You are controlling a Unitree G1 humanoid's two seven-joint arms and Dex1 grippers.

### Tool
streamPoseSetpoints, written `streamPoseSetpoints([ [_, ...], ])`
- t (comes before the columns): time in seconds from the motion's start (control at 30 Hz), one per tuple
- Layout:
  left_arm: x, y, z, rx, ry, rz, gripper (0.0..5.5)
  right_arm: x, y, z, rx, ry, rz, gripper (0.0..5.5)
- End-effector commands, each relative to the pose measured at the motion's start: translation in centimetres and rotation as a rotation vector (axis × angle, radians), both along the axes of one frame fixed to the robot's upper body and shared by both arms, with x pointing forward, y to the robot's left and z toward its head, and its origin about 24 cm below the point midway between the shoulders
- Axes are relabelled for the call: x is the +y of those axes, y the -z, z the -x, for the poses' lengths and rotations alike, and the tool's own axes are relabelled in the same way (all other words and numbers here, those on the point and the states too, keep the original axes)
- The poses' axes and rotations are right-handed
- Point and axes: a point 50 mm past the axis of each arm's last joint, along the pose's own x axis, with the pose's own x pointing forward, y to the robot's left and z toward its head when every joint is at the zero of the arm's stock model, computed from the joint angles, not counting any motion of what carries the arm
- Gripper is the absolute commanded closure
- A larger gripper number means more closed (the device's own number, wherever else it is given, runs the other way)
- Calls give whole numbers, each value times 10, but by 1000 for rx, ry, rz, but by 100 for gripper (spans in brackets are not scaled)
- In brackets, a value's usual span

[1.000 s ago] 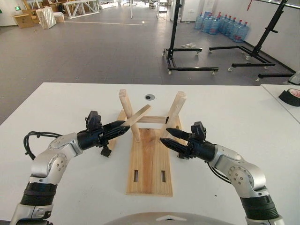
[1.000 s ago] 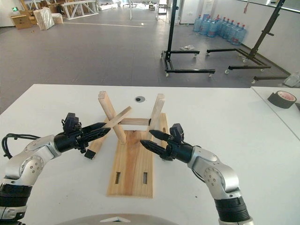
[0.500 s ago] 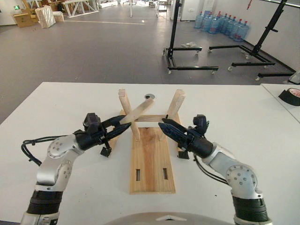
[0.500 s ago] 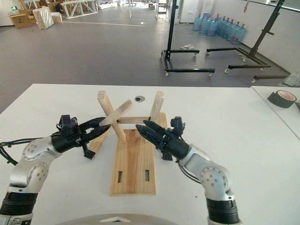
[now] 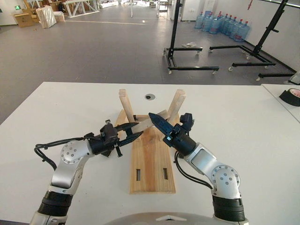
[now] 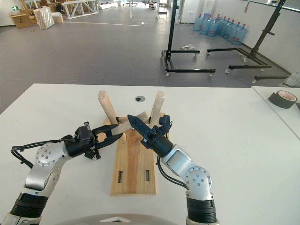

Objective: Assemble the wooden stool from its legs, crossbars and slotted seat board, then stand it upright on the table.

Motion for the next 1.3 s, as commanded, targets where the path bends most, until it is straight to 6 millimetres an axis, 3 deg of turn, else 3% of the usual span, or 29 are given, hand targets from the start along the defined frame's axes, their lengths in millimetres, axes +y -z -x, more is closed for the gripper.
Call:
streamPoseSetpoints([
  [0.03, 0, 3, 1, 3, 2, -27, 423, -2, 2, -2, 22, 27, -9, 379],
  [0.27, 1, 2, -1, -4, -12, -34, 423, -2, 3, -1, 35, 26, -24, 503],
  [0.63, 2, 7, -2, 23, -30, -56, 423, -7, -2, -5, -13, 72, 7, 508],
  [0.67, 3, 9, -3, 34, -43, -62, 386, -7, -3, -5, -28, 77, 27, 509],
  [0.9, 6, 16, 1, 141, -57, -70, 285, -11, -10, 1, -99, 76, 84, 509],
  [1.03, 8, 16, 6, 152, -72, -20, 268, -44, -21, 22, -189, 60, 110, 509],
  [1.17, 13, 19, 15, 203, -96, 40, 268, -62, -13, 56, -168, -120, 224, 509],
  [1.23, 18, 22, 16, 208, -143, 42, 268, -73, -4, 54, -102, -75, 355, 509],
  [1.3, 23, 23, 14, 209, -194, 68, 268, -88, 9, 38, -11, 70, 513, 509],
])
